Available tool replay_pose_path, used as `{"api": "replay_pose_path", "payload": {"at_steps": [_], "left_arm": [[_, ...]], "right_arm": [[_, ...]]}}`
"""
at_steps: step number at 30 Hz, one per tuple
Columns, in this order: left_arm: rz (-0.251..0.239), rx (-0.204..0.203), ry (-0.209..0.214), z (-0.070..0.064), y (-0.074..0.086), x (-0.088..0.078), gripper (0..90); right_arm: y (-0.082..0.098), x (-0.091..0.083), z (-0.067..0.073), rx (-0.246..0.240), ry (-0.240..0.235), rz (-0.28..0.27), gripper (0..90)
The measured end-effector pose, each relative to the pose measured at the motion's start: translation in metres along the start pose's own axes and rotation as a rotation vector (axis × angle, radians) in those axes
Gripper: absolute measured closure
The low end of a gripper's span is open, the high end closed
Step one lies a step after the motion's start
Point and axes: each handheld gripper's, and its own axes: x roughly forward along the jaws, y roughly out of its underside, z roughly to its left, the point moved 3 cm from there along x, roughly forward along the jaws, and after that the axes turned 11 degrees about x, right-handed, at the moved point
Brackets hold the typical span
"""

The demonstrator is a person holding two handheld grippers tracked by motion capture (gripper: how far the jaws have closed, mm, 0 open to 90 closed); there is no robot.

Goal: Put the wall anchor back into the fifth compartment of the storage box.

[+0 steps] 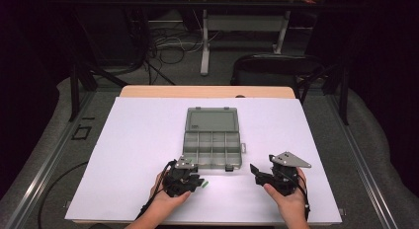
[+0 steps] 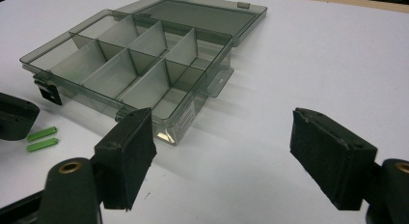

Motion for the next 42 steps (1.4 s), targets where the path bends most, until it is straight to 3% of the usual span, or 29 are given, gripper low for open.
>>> {"api": "replay_pose_path", "payload": {"at_steps": [8, 11, 12, 14, 18, 21, 30, 31, 34, 36, 42], "left_arm": [[0.020, 0.001, -0.006, -0.0002, 0.0008, 0.0033, 76.4], [0.023, -0.001, -0.009, -0.0004, 0.0010, 0.0040, 77.6], [0.024, -0.002, -0.009, -0.0004, 0.0010, 0.0040, 77.9], [0.024, -0.001, -0.012, -0.0004, 0.0011, 0.0042, 78.8], [0.026, 0.001, -0.021, -0.0006, 0.0013, 0.0044, 80.9], [0.026, 0.001, -0.027, -0.0007, 0.0014, 0.0046, 82.4], [0.032, 0.006, -0.024, -0.0015, 0.0009, 0.0046, 84.5], [0.028, 0.000, -0.026, -0.0018, 0.0007, 0.0049, 84.5], [0.027, 0.001, -0.022, -0.0018, 0.0002, 0.0051, 84.6], [0.028, 0.004, -0.023, -0.0019, -0.0002, 0.0049, 84.7], [0.019, -0.001, -0.023, -0.0008, -0.0012, 0.0008, 84.7]], "right_arm": [[0.0000, 0.0015, -0.0004, 0.005, 0.005, -0.017, 23.0], [0.0000, -0.0015, -0.0011, 0.002, 0.003, 0.021, 23.1], [0.0000, 0.0014, -0.0004, 0.008, 0.005, -0.017, 23.1], [-0.0001, -0.0027, -0.0012, -0.001, 0.006, 0.036, 23.1], [-0.0001, 0.0003, -0.0007, 0.006, 0.003, -0.006, 23.2], [0.0000, -0.0015, -0.0011, 0.002, 0.003, 0.020, 23.2], [-0.0002, -0.0020, -0.0020, 0.009, 0.006, 0.018, 23.3], [-0.0002, -0.0006, -0.0020, 0.011, 0.005, -0.001, 23.3], [-0.0001, -0.0019, -0.0026, 0.013, 0.007, 0.019, 23.3], [-0.0001, 0.0002, -0.0023, 0.019, 0.004, -0.010, 23.3], [-0.0001, -0.0008, -0.0041, 0.021, 0.005, 0.006, 23.5]]}}
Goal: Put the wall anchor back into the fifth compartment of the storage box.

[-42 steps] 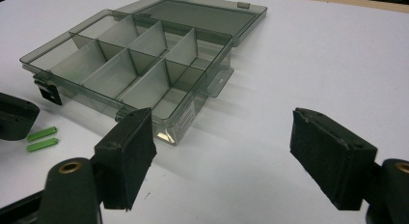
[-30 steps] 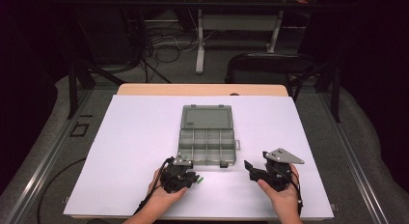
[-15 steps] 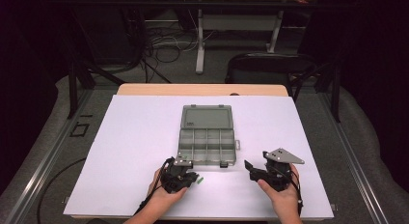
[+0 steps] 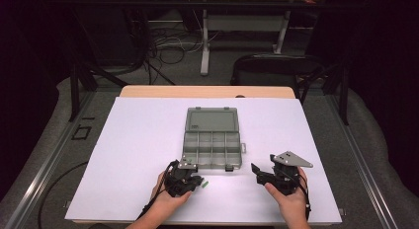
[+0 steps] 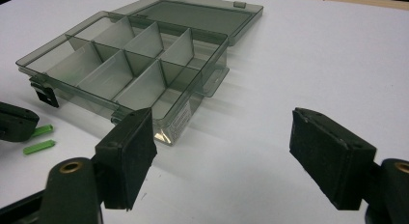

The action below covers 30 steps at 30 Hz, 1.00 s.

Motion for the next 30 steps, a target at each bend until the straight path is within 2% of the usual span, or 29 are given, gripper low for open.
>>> {"api": "replay_pose_path", "payload": {"at_steps": [1, 3, 4, 7, 11, 14, 23, 26, 30], "left_arm": [[-0.002, 0.000, -0.002, 0.001, 0.000, -0.001, 84.7], [-0.012, -0.006, -0.002, 0.002, -0.001, -0.003, 84.7], [-0.013, -0.005, -0.006, 0.002, -0.001, -0.005, 84.7], [-0.025, -0.016, -0.006, 0.004, -0.002, -0.009, 84.6], [-0.043, -0.028, -0.009, 0.006, -0.002, -0.015, 84.7], [-0.051, -0.025, -0.007, 0.008, -0.003, -0.020, 84.7], [-0.083, -0.046, -0.018, 0.017, -0.005, -0.034, 84.7], [-0.089, -0.058, -0.019, 0.019, -0.005, -0.037, 84.7], [-0.101, -0.053, -0.032, 0.022, -0.006, -0.041, 84.7]], "right_arm": [[0.000, -0.001, 0.000, 0.000, 0.000, 0.014, 23.5], [0.000, 0.000, -0.001, 0.007, -0.003, -0.005, 23.5], [0.000, -0.001, -0.001, 0.007, -0.002, 0.009, 23.5], [0.000, -0.001, -0.001, 0.006, -0.001, 0.008, 23.6], [0.000, 0.001, -0.001, 0.009, -0.003, -0.013, 23.6], [0.000, -0.001, -0.001, 0.005, 0.002, 0.010, 23.6], [0.000, -0.001, -0.001, 0.006, 0.003, 0.010, 23.6], [0.000, 0.001, -0.001, 0.010, -0.001, -0.016, 23.6], [0.000, -0.001, -0.001, 0.007, 0.000, 0.008, 23.6]]}}
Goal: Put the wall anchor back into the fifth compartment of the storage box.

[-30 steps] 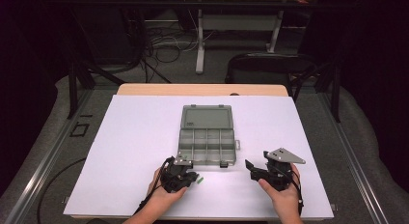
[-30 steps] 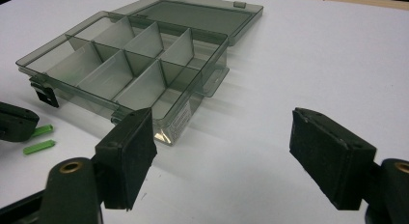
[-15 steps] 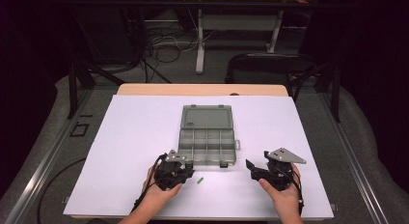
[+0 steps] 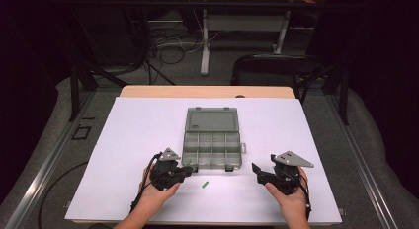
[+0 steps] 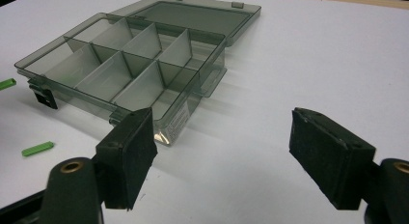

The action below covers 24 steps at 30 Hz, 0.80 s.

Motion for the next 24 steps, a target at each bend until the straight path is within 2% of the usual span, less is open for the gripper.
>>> {"api": "replay_pose_path", "payload": {"at_steps": [2, 6, 21, 23, 24], "left_arm": [[-0.004, 0.002, -0.002, 0.002, -0.001, -0.001, 84.7], [-0.011, -0.015, -0.005, 0.005, -0.003, -0.003, 84.7], [-0.019, -0.020, -0.024, 0.016, -0.007, -0.004, 84.7], [-0.022, -0.026, -0.035, 0.018, -0.007, -0.004, 84.6], [-0.024, -0.044, -0.031, 0.018, -0.008, -0.004, 84.7]], "right_arm": [[0.000, 0.002, 0.000, 0.003, -0.001, -0.022, 23.6], [0.000, 0.000, 0.000, 0.000, 0.001, 0.000, 23.6], [0.000, 0.000, 0.000, 0.001, 0.003, -0.001, 23.6], [0.000, 0.002, 0.000, 0.002, 0.002, -0.018, 23.6], [0.000, 0.002, 0.000, 0.003, 0.003, -0.023, 23.6]]}}
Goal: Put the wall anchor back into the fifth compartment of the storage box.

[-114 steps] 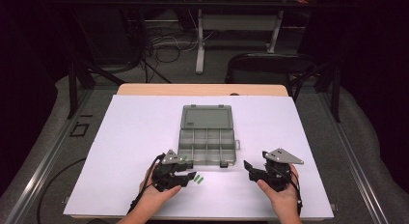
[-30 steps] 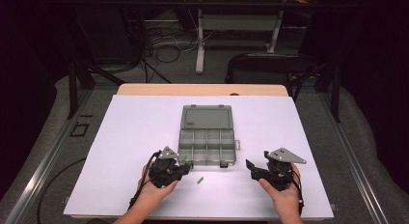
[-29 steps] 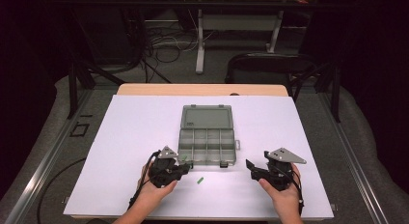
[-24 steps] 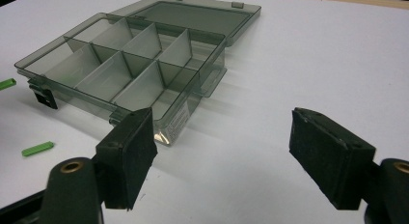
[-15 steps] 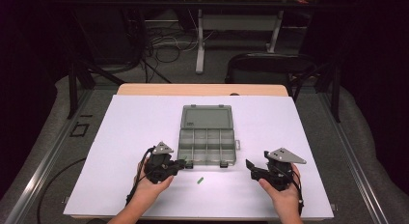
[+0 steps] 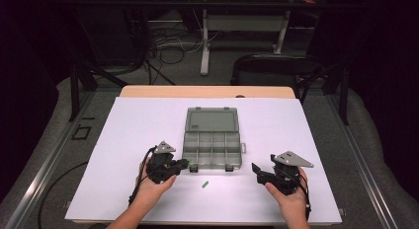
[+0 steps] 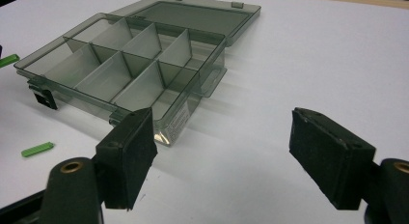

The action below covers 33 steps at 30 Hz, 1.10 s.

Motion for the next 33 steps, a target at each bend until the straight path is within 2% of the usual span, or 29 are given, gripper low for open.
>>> {"api": "replay_pose_path", "payload": {"at_steps": [6, 7, 10, 11, 13, 14, 19, 25, 33], "left_arm": [[-0.001, -0.007, -0.009, 0.006, -0.004, 0.001, 84.7], [0.004, 0.007, -0.010, 0.008, -0.006, 0.001, 84.7], [0.003, -0.002, -0.015, 0.010, -0.009, 0.002, 84.6], [0.009, 0.010, -0.022, 0.011, -0.009, 0.002, 84.7], [0.009, 0.006, -0.024, 0.013, -0.011, 0.004, 84.7], [0.013, 0.008, -0.023, 0.014, -0.012, 0.005, 84.7], [0.032, 0.007, -0.026, 0.019, -0.016, 0.011, 84.7], [0.041, -0.009, -0.033, 0.022, -0.019, 0.019, 84.7], [0.060, 0.012, -0.044, 0.019, -0.019, 0.030, 84.7]], "right_arm": [[0.000, 0.000, 0.000, -0.002, -0.001, 0.006, 23.6], [0.000, 0.000, 0.000, -0.002, 0.000, 0.006, 23.6], [0.000, 0.000, 0.000, -0.002, 0.001, 0.009, 23.6], [0.000, -0.001, 0.000, -0.004, 0.002, 0.027, 23.6], [0.000, -0.001, 0.000, -0.005, 0.002, 0.027, 23.6], [0.000, 0.001, 0.000, -0.003, -0.002, 0.009, 23.6], [0.001, 0.001, 0.000, -0.002, 0.000, 0.010, 23.6], [0.001, 0.001, 0.000, -0.001, 0.000, 0.011, 23.6], [0.001, 0.001, 0.000, -0.002, -0.003, 0.010, 23.6]]}}
